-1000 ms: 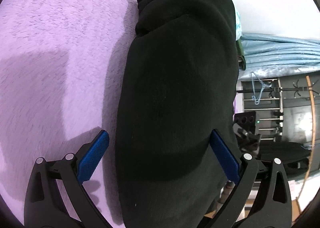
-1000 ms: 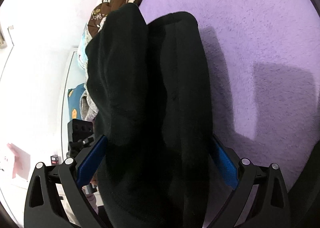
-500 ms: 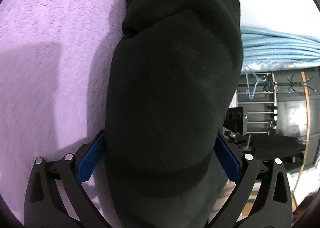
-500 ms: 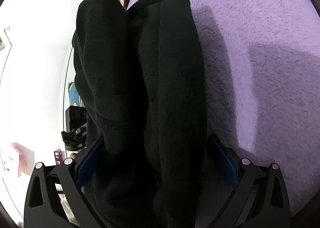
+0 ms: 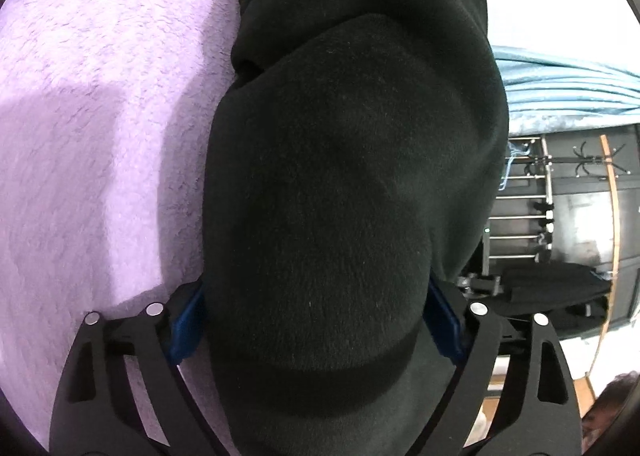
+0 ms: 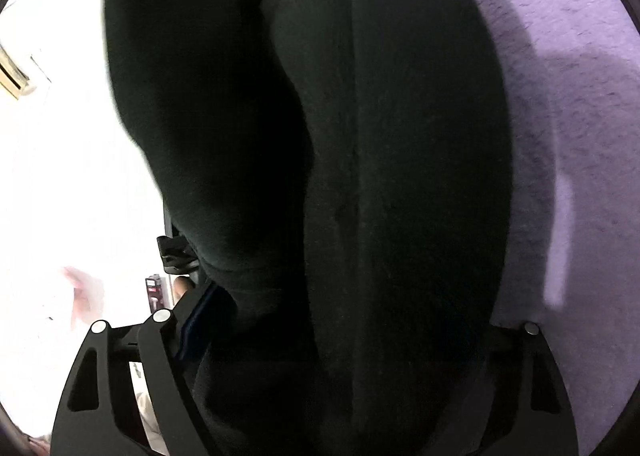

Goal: Fold large clothes
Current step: 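Grasp the end of the folded jacket with both grippers, then lift the jacket end with both grippers and roll it over the bundle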

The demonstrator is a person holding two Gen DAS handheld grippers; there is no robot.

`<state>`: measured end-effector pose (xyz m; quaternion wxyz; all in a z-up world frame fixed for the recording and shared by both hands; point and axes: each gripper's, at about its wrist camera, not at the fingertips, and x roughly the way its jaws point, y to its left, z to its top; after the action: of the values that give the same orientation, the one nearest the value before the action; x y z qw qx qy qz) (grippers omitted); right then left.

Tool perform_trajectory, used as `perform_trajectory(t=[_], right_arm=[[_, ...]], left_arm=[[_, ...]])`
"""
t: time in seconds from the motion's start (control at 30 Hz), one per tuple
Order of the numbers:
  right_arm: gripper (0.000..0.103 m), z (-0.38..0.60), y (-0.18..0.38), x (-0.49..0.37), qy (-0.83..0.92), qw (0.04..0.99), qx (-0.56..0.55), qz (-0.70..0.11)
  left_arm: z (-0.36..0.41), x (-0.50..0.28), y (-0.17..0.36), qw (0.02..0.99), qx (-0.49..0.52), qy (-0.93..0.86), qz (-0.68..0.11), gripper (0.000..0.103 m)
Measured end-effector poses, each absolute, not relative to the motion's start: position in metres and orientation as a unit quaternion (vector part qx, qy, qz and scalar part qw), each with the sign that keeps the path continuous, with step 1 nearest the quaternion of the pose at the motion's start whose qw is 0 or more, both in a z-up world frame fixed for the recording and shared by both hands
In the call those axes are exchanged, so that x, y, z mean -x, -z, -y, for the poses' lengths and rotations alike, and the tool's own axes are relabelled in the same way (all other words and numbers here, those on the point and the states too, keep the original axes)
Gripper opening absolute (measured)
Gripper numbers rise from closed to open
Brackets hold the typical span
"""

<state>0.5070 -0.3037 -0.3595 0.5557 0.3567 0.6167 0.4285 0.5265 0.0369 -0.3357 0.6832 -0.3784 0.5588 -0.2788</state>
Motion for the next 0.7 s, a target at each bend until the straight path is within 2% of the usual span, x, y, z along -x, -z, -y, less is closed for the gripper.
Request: perform_trajectory(t=[0.17, 0.33, 0.7], right_arm=[[0.055, 0.312, 0.357, -0.494, -0.433, 0.546, -0.381, -0.607], [0.051, 0.318, 0.335, -0.47, -0.457, 0.541, -0.393, -0.587], [0.051, 0.331, 0.266, -0.377, -0.508, 0.537, -0.419, -0.527]], left_arm=[[-0.04, -0.519, 0.329, 0.686, 0.386, 0.285, -0.547, 0.073], [-0.038, -0.505, 0.298, 0.693, 0.391, 0.305, -0.524, 0.068], [-0.044, -0.427, 0.226, 0.704, 0.403, 0.327, -0.485, 0.068]])
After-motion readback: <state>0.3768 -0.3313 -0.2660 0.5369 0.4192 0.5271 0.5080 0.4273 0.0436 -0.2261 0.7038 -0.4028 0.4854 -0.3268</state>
